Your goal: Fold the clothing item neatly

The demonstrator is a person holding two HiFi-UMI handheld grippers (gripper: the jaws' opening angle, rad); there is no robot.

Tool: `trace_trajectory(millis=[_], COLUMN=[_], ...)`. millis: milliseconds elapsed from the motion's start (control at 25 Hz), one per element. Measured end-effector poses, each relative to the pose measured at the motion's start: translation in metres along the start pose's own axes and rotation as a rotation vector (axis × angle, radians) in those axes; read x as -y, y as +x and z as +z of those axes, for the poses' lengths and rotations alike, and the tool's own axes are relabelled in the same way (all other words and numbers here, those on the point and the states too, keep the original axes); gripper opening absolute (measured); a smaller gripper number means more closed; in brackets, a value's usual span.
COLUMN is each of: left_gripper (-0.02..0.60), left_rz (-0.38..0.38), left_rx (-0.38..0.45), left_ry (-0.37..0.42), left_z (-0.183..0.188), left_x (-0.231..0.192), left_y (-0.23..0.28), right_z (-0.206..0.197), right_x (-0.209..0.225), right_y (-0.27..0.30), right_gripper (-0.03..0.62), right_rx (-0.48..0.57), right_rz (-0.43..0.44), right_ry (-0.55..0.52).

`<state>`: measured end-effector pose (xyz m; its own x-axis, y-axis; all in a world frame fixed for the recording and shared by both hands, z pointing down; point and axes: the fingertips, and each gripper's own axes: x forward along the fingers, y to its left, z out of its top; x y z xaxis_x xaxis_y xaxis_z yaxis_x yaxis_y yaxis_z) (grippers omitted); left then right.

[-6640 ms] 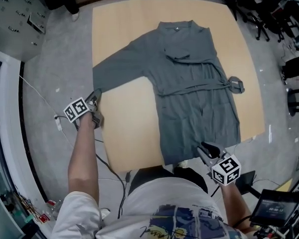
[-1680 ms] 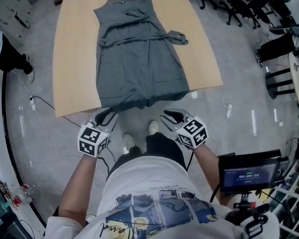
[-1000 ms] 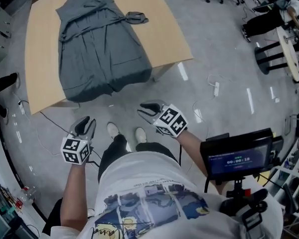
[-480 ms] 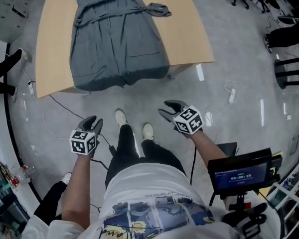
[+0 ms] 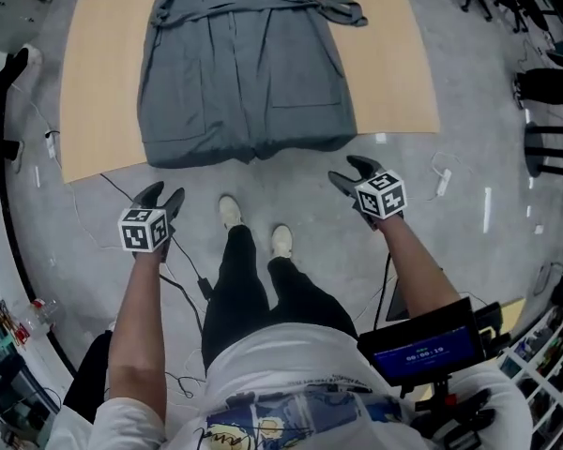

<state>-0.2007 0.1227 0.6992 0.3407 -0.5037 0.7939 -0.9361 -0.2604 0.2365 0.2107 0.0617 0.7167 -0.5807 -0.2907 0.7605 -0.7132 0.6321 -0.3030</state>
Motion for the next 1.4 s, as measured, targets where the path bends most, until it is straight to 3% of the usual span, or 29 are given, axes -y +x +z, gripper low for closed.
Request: trace_trajectory(millis=[280,520,680,800,960,1120,1240,1400], left_gripper=[0.33,0.368,0.377,0.372,0.266,0.132,0.036,0.026], left_rz=[-0.059,-0.101,-0.144,-0.167,-0.21,-0.241,-0.259,-0.293], left_rx=[-0.027,-0.033,-0.044,-0.022,0.009,0.02,0.031,0.026], left_ry=[0.041,0.09,0.113,0.109,0.102,0.095,0.085,0.071], left_z=[0.006,0.019,0.02,0.029,0.037,0.034,0.033,0.025], left_x=[-0.017,-0.023,-0.018,-0.011,0.002,0.016,0.026,0.042], left_y=[0.042,0.06,0.07,0.074,0.068,0.058,0.049,0.036], right_z=[0.017,0.017,0.015,0.02,0.022,0.022,0.015,0.003], right_x=[0.023,0.048,0.039,0.031,0.014,-0.001,-0.011,-0.023], right_y=[0.032,0.047,0.058,0.06,0.062,0.053,0.047,0.033], right_gripper=[0.301,0.327,0.33,0.33,0.273,0.04,0.018,0.017], right_rx=[-0.009,-0.01,-0.042,-0.018,-0.017,-0.01,-0.005,0.003], right_rz=[0.01,-0.034,0.014,0.053,0.121,0.165,0.184,0.191], right_ry=[-0.004,-0.028,-0.074,-0.04,-0.035,-0.021,0.007,0.034])
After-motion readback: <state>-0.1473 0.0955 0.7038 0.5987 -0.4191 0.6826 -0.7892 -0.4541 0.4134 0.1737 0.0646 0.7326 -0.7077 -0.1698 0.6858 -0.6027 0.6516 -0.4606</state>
